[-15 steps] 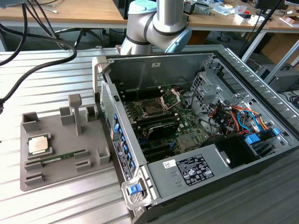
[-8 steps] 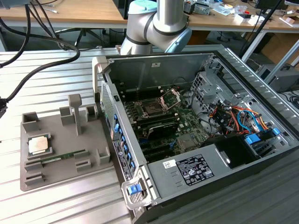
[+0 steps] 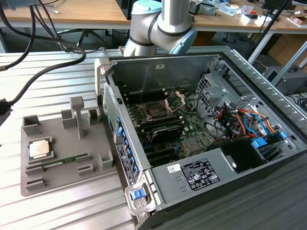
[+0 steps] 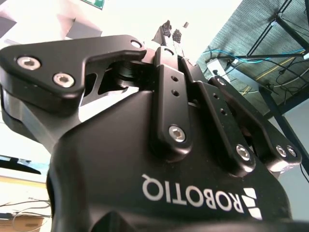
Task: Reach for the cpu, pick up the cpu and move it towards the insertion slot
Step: 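Pick up the cpu and move it towards the insertion slot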
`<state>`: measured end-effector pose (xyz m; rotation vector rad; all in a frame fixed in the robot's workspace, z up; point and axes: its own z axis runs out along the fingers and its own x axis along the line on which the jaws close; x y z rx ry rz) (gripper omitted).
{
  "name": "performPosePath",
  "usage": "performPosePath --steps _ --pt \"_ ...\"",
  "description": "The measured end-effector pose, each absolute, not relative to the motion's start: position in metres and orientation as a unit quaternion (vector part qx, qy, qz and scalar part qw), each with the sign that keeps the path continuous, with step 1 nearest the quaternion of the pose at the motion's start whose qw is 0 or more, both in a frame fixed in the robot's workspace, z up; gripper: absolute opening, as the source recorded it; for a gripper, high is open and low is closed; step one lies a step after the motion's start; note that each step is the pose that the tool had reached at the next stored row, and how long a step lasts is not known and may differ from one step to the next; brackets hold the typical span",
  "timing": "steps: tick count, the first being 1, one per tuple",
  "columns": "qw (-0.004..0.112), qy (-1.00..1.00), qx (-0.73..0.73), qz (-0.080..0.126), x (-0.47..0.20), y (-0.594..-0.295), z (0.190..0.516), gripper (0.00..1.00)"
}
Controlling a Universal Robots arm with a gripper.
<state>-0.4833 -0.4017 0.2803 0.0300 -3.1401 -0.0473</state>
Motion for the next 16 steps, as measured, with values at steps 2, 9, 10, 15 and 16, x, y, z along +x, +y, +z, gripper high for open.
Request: performPosePath --steps 2,9,10,15,16 --pt "0.0 -1.0 0.01 -0.015 -0.481 -0.402 0.28 0.1" --pt "0.0 -1.0 0.01 -0.013 -0.475 -0.402 0.279 0.1" --pt "0.0 -1.0 0.01 -0.013 -0.475 -0.402 0.279 0.1" --pt "0.001 -1.0 0.01 -0.01 -0.464 -0.402 0.277 0.1" --pt "0.001 -1.0 0.01 -0.01 -0.464 -0.402 0.277 0.1"
